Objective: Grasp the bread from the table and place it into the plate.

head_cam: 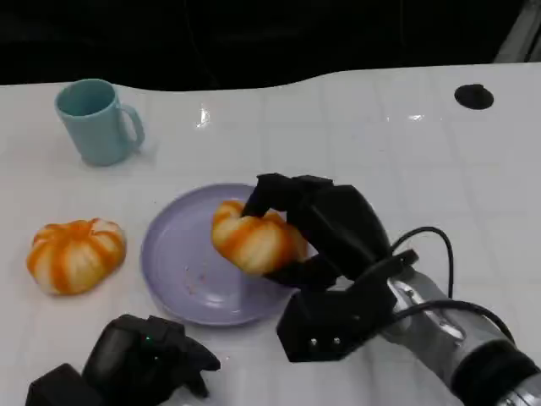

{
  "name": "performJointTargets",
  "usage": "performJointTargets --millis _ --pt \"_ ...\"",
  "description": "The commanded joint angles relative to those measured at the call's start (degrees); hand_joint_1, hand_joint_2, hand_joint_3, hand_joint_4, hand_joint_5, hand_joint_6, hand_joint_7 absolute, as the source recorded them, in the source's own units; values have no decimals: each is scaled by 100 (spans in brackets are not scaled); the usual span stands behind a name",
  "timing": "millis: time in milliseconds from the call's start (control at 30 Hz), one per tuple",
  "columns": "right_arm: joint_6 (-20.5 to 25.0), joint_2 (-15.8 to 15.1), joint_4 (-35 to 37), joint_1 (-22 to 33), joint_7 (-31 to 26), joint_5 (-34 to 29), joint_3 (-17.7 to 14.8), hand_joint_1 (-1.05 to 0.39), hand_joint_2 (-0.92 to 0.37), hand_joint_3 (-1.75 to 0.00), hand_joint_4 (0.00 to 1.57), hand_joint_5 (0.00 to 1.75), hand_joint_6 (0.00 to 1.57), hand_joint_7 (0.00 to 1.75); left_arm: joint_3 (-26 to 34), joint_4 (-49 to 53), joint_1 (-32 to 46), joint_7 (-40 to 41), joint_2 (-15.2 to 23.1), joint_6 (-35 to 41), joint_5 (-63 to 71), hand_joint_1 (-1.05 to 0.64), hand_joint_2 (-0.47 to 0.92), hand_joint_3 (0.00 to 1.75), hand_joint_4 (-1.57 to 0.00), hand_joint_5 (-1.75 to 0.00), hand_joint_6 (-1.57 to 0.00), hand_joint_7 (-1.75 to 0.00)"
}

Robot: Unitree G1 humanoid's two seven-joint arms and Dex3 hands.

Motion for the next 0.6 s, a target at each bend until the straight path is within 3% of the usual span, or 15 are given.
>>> performJointTargets --millis 33,67,133,167,233,333,433,600 --pt "-32 138 635 -378 -298 -5 71 -7 -41 -119 88 175 78 155 0 50 35 -49 62 14 -18 -105 92 11 -127 -106 -147 -41" --pt "24 154 713 -428 -256 -18 97 -8 -43 -117 87 163 81 136 -2 40 37 -55 60 34 -27 -105 92 11 -127 -106 -147 -41" --pt "178 142 758 -504 -45 -54 174 -15 -62 -73 76 124 78 80 -3 45 31 -65 58 42 -40 -105 92 11 -127 -106 -148 -41" --pt "265 99 731 -537 116 -116 258 -17 -69 -57 71 109 79 59 -4 40 33 -59 55 79 -46 -105 92 11 -127 -106 -148 -41" --pt "372 22 659 -569 369 -204 400 -25 -82 -31 51 63 65 20 -3 51 32 -62 49 85 -56 -105 92 10 -128 -105 -148 -41" --pt "475 -83 476 -541 622 -309 535 -38 -91 -13 34 32 52 3 -19 88 30 -8 67 -14 16 -105 92 10 -128 -105 -148 -40" --pt "577 -193 232 -470 902 -358 633 -53 -92 -14 23 24 41 0 -19 99 31 13 72 -22 34 -105 92 11 -128 -105 -148 -40" --pt "593 -409 -347 -213 1311 -279 654 -63 -92 -17 15 21 34 0 -19 64 51 -3 62 -19 16 -105 92 11 -128 -105 -148 -40"
